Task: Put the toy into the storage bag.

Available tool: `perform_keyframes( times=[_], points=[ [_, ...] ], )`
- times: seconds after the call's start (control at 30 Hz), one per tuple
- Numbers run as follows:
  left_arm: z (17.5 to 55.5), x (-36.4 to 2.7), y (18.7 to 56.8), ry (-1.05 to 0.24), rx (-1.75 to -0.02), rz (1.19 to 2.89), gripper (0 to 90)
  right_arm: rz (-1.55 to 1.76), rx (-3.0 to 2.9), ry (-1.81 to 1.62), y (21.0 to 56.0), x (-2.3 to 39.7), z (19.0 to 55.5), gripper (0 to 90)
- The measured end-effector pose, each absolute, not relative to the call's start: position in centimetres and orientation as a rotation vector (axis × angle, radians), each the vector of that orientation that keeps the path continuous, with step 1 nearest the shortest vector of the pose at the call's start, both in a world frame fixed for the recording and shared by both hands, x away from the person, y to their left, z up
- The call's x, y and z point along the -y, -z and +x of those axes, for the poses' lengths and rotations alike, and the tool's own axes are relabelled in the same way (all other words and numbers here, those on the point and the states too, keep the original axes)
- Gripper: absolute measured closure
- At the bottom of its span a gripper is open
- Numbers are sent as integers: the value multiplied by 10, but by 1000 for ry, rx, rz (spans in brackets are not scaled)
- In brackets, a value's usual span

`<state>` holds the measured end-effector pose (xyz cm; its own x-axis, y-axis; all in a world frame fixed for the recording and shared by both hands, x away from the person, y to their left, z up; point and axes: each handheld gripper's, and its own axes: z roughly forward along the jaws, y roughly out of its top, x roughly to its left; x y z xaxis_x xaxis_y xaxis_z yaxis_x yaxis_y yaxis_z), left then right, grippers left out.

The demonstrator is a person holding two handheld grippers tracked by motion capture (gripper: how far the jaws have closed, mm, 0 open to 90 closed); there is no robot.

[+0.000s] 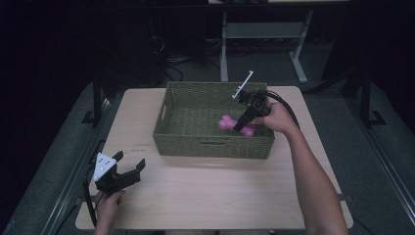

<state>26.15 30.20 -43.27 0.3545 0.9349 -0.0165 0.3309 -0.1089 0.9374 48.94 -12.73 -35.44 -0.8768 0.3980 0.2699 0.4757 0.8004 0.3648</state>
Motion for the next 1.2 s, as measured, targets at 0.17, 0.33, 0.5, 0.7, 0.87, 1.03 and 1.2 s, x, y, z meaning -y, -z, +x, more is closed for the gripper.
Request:
perform_keyframes(
  times=[0.17, 0.33, 0.5, 0.7, 0.87, 1.03, 1.2],
  points=[
    [262, -301, 433, -778, -1148, 1648, 130, -705, 2794, 650, 360, 132, 487, 578],
    [262, -300, 433, -779, -1147, 1650, 130, -702, 2809, 617, 366, 131, 485, 578],
    [262, -301, 433, -778, -1148, 1647, 130, -709, 2800, 606, 374, 131, 485, 578],
    [262, -300, 433, -780, -1144, 1652, 130, -721, 2788, 589, 381, 129, 485, 577],
    [262, -301, 433, -776, -1146, 1648, 130, -712, 2792, 582, 383, 125, 485, 577],
    [262, -300, 433, -777, -1146, 1650, 130, -719, 2779, 587, 384, 124, 486, 574],
    [262, -300, 433, -777, -1145, 1650, 130, -724, 2780, 599, 383, 122, 486, 574]
  ],
)
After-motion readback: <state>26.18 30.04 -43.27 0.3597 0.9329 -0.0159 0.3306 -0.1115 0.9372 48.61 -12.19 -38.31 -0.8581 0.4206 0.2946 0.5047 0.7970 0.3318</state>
